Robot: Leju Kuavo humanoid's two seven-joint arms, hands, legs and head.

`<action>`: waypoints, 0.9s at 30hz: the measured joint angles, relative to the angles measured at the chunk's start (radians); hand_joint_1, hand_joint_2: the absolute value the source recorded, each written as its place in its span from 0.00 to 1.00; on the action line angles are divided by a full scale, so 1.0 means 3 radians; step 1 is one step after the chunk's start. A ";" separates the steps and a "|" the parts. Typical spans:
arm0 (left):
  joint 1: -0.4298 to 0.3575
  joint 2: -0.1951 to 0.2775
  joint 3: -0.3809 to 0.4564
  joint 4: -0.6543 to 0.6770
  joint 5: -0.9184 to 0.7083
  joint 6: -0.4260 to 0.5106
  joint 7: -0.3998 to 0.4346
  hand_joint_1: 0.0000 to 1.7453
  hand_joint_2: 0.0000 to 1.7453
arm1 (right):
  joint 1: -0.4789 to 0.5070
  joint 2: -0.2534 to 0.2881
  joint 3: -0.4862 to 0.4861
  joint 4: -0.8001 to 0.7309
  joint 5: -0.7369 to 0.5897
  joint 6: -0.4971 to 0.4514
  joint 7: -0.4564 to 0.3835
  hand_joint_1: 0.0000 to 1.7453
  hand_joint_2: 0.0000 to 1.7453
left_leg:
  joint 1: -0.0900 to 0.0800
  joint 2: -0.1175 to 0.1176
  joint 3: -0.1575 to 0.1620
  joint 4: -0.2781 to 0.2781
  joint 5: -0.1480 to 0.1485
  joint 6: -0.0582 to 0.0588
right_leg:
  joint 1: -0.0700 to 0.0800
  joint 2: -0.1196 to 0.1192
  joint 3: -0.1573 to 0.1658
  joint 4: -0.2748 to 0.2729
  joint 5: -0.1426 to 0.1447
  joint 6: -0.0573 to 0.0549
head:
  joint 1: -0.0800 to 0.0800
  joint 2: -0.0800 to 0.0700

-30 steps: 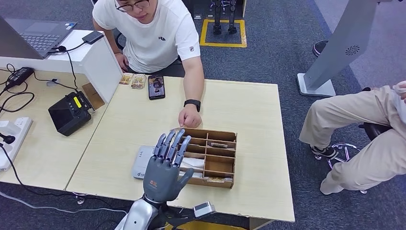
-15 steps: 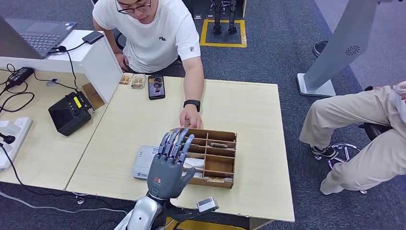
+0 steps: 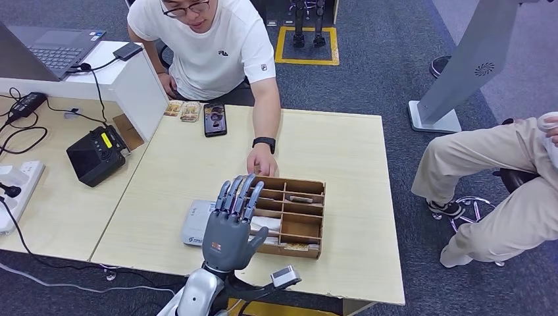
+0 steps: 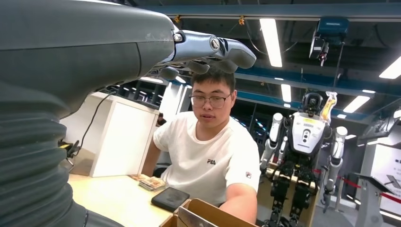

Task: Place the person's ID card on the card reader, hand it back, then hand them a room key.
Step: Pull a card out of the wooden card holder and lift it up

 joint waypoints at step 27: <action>-0.0308 -0.0067 -0.0151 0.0590 -0.0003 -0.0334 0.0368 0.00 1.00 | 0.0010 0.0001 0.0000 0.0000 0.0104 0.0001 -0.0061 0.00 1.00 | 0.0000 0.0000 0.0001 0.0000 0.0000 0.0000 | 0.0000 0.0000 0.0000 0.0000 0.0001 0.0000 | -0.0001 0.0000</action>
